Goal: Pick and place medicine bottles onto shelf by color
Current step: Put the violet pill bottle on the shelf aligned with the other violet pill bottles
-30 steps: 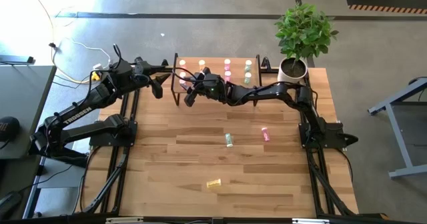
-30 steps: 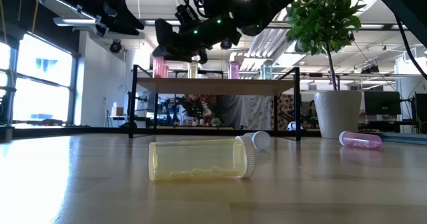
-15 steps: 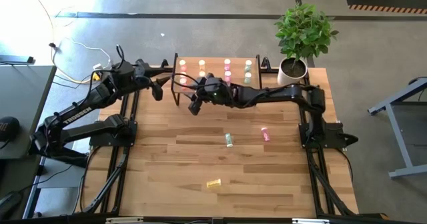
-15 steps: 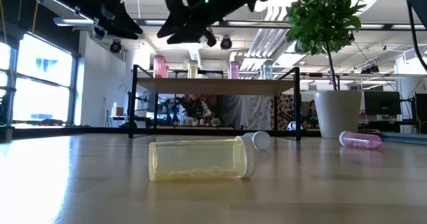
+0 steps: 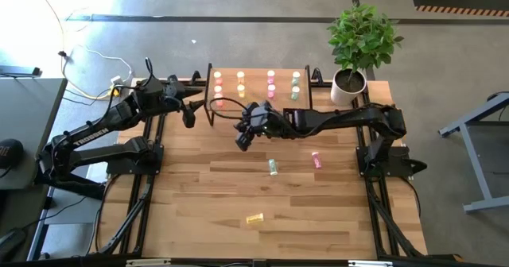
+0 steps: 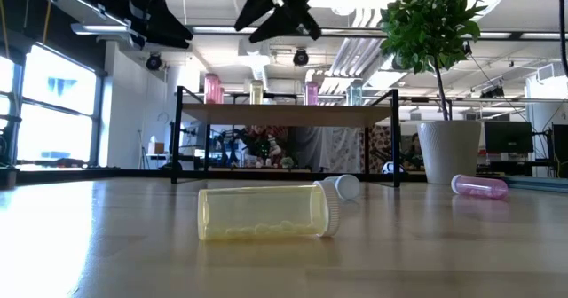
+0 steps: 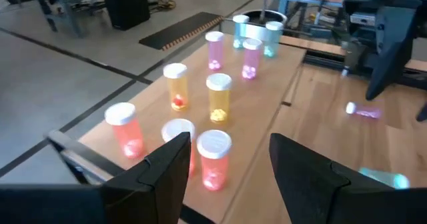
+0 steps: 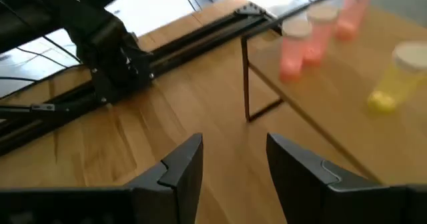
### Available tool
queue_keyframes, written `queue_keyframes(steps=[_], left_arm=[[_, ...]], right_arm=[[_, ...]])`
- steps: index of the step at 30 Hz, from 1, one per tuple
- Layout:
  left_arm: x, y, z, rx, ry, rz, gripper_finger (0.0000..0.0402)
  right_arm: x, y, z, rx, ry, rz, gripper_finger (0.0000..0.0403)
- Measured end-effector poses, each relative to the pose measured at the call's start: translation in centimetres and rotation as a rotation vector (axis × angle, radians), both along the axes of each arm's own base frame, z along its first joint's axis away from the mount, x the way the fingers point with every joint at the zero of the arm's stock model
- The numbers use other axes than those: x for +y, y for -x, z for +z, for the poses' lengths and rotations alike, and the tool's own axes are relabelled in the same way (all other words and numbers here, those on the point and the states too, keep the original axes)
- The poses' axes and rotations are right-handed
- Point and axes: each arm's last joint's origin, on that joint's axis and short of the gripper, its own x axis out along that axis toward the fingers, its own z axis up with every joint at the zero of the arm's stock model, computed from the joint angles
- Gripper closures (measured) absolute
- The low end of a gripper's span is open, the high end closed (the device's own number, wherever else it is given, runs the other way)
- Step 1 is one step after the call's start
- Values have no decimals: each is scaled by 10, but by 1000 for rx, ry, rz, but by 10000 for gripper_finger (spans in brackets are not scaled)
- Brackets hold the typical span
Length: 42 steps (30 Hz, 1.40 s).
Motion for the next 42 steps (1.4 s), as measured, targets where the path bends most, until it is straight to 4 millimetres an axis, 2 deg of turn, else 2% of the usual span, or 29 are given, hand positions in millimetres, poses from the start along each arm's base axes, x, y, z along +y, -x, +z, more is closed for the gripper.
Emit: queue_keyframes(steps=[6, 17, 32, 38, 42], left_arm=[[-8, -6, 0, -6, 15, -55, 206], [-25, -16, -2, -8, 57, -151, 206], [-37, -24, -3, 1, 62, -239, 206], [-34, -27, -6, 22, 61, -208, 206], [-32, -28, -8, 39, 54, -158, 206]], right_arm=[[20, 17, 0, 101, -71, -43, 247], [44, 49, -21, 418, -143, -134, 247], [61, 89, -33, 792, -63, -185, 247], [65, 109, -32, 957, -2, -221, 247], [69, 116, -30, 1001, 60, -240, 247]])
